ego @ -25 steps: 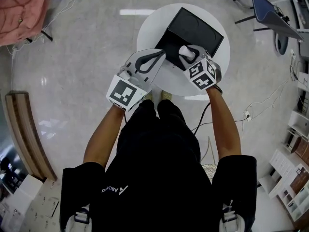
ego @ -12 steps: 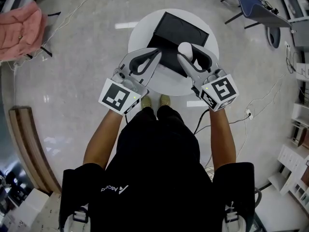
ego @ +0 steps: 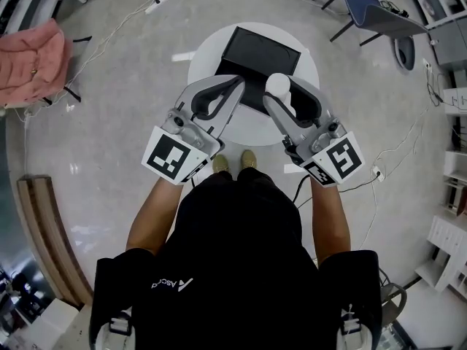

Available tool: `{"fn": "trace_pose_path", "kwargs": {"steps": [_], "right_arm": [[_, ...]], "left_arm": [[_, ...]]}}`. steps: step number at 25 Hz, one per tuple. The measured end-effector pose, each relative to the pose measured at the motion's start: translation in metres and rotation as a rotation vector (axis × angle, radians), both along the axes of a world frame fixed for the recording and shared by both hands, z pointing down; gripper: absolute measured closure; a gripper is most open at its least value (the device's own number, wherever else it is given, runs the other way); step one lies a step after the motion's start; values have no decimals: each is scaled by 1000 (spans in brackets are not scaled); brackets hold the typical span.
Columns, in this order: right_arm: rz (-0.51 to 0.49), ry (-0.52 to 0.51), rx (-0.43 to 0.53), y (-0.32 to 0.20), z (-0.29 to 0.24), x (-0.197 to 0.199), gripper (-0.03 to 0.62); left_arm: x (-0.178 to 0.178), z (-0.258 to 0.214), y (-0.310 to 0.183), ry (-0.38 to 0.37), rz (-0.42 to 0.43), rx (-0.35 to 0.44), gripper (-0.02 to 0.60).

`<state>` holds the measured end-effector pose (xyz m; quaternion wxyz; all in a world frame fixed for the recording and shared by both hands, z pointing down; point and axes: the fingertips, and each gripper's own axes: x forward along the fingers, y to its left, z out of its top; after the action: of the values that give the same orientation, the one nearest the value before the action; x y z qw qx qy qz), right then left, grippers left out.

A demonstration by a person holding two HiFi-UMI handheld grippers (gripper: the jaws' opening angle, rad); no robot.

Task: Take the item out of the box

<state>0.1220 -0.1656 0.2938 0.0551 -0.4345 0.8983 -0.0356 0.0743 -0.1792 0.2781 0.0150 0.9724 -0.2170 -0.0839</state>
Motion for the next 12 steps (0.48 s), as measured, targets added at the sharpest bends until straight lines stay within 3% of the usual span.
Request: {"fn": "trace_pose_path", "kwargs": {"steps": [12], "right_arm": [[12, -45, 51, 27, -17, 12, 422]], "left_arm": [[15, -16, 22, 2, 14, 30, 583]]}}
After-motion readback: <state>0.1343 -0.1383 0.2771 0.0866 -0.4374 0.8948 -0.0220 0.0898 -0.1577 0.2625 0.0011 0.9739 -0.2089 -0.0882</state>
